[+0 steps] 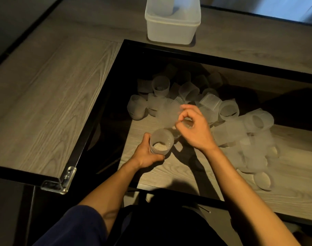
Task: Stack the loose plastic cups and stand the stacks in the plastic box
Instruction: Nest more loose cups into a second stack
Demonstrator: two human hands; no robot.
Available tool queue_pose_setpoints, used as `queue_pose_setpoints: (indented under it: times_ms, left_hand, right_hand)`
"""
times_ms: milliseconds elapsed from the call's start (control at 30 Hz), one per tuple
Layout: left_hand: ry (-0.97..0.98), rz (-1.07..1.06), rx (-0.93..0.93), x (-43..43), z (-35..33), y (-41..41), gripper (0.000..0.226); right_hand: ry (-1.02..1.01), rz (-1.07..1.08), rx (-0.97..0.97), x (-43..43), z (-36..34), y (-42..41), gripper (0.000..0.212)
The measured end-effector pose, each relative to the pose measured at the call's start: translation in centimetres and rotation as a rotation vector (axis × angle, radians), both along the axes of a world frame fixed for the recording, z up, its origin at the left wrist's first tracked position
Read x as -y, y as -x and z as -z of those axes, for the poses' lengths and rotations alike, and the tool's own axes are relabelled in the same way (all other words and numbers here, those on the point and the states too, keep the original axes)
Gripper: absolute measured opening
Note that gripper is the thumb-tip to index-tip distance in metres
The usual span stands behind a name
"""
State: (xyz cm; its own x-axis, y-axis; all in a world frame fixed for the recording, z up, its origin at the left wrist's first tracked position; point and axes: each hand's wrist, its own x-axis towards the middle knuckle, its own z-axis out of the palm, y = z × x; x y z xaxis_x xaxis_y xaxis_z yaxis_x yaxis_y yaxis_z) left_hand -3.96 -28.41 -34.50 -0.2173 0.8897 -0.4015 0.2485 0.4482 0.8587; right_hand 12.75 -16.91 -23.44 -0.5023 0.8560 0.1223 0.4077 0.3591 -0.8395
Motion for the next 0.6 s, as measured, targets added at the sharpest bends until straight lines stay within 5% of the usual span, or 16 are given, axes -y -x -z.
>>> queue_pose_setpoints:
  times_ms: [100, 233, 400, 467, 533, 600]
  left_hand:
    - [-0.006, 0.006, 0.009, -0.1, -0.1, 0.2, 0.078]
    - [-0.023, 0.001, 0.04, 0.1, 0.0, 0.2, 0.085]
    - [-0.024, -0.012, 0.048, 0.1, -0.3, 0.2, 0.086]
    - [-0.016, 0.015, 0.048, 0.2, -0.6, 0.5, 0.083]
    - [-0.01, 0.041, 0.037, 0.3, -0.6, 0.7, 0.081]
    - [0.005, 0.029, 0.027, 0.3, -0.6, 0.7, 0.08]
  right_hand:
    - [0.038, -0.201, 0.1, 1.3, -0.2, -0.8, 0.017]
    - [-0.158, -0.383, 0.303, 2.1, -0.3, -0.2, 0.014]
    - [-0.232, -0.448, 0.457, 1.4, 0.7, -0.1, 0.014]
    - [-0.167, -0.522, 0.531, 1.2, 1.5, -1.0, 0.042]
    - [0.051, -0.454, 0.343, 1.7, 1.6, -1.4, 0.056]
    - [0.135, -0.187, 0.129, 1.9, 2.2, -1.3, 0.046]
